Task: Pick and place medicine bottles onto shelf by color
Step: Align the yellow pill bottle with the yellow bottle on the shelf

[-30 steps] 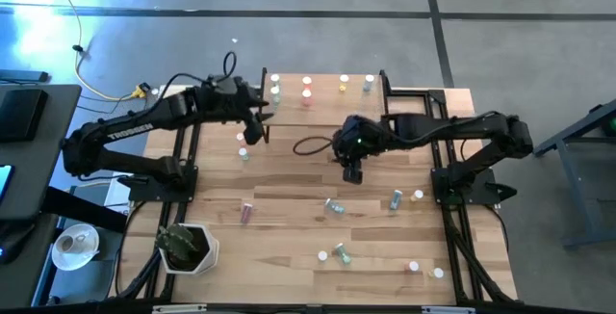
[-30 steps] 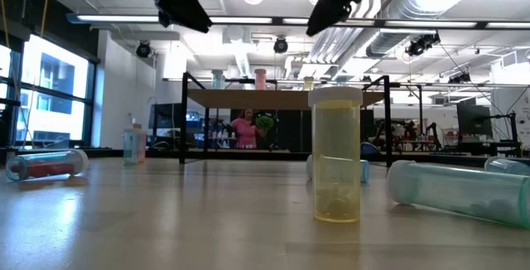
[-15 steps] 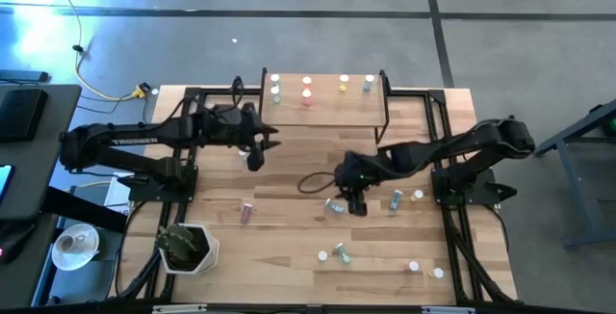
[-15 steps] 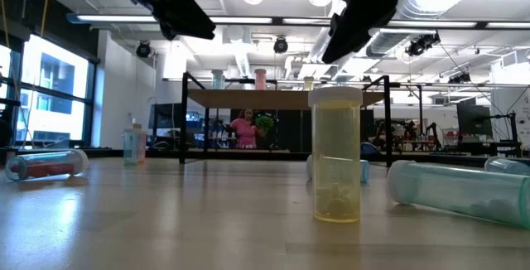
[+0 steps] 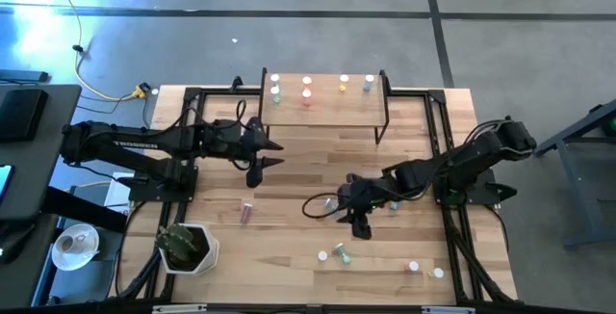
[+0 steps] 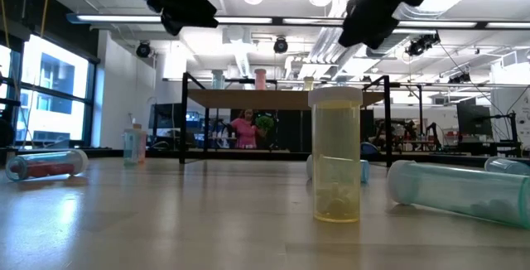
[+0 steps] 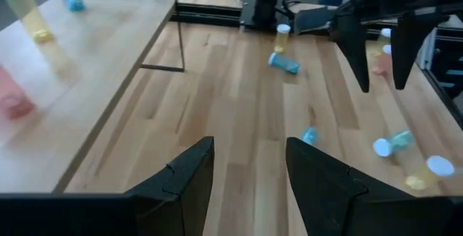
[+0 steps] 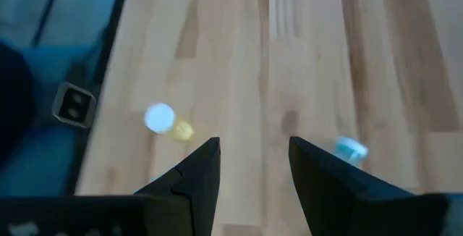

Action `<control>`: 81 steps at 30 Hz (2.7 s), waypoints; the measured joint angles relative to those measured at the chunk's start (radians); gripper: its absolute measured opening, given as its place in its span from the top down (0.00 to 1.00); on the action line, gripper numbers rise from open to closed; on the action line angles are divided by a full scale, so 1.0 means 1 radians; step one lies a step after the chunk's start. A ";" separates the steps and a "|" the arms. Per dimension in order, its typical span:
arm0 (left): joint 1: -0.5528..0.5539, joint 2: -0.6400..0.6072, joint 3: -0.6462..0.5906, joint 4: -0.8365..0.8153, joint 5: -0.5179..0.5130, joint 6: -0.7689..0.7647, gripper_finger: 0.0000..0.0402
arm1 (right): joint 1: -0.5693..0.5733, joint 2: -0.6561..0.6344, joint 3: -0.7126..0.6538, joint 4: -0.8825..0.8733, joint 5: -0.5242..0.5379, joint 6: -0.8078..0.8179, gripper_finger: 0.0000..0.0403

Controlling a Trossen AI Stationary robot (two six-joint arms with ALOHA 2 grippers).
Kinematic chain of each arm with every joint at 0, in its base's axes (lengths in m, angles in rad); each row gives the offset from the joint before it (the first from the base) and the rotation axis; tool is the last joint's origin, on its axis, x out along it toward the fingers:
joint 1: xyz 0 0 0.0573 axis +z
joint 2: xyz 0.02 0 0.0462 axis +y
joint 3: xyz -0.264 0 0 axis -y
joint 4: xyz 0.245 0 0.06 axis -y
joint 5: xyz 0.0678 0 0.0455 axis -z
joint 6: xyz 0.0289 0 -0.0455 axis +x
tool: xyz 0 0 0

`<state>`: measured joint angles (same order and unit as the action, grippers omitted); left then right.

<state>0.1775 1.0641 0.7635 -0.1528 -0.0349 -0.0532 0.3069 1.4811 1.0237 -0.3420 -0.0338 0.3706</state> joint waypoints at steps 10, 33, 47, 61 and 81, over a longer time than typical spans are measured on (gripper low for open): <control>-0.032 0.000 0.000 -0.001 -0.003 0.001 0.59 | 0.073 0.005 0.000 -0.021 0.042 0.180 0.61; -0.035 0.000 0.000 -0.008 -0.003 -0.075 0.59 | 0.185 0.153 0.000 0.250 0.099 -0.143 0.49; -0.034 0.000 0.000 -0.007 -0.003 -0.079 0.59 | 0.185 0.270 0.001 0.416 0.079 -0.185 0.49; -0.035 0.000 0.000 -0.007 -0.003 -0.078 0.59 | 0.185 0.367 0.001 0.500 0.040 -0.196 0.49; -0.035 0.000 0.000 -0.007 -0.003 -0.075 0.59 | 0.185 0.411 0.001 0.531 -0.001 -0.192 0.49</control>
<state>0.1429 1.0645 0.7631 -0.1599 -0.0376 -0.1284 0.4919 1.8916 1.0245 0.1893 -0.0349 0.1782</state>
